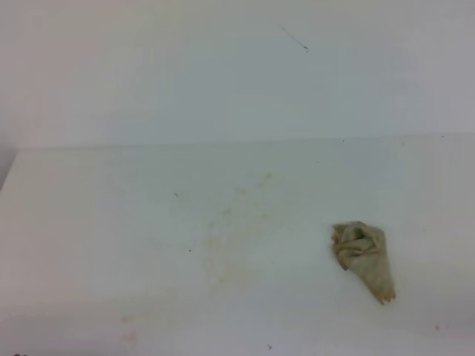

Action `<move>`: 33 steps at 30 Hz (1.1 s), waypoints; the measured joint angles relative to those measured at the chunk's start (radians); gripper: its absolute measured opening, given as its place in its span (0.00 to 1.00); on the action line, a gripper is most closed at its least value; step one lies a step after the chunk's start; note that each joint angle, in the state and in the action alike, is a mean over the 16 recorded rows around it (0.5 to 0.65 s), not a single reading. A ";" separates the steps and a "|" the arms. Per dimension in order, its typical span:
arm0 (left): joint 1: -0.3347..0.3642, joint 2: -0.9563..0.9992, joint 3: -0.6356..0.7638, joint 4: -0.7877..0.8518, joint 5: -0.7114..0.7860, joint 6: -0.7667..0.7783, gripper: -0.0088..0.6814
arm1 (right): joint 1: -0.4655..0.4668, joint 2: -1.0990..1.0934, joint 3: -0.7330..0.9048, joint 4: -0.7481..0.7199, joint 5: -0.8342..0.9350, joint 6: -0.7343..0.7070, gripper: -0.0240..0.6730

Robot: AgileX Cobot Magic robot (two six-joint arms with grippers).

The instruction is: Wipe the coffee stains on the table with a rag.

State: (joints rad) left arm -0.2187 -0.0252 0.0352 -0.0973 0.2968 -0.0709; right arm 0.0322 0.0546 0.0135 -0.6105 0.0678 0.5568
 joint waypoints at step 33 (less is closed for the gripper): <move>0.000 -0.002 0.002 0.000 -0.001 0.000 0.01 | -0.074 -0.085 0.025 0.538 0.221 -0.585 0.04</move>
State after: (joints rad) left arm -0.2187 -0.0268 0.0375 -0.0973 0.2958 -0.0709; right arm -0.0423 -0.0303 0.0380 -0.0730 0.2892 -0.0284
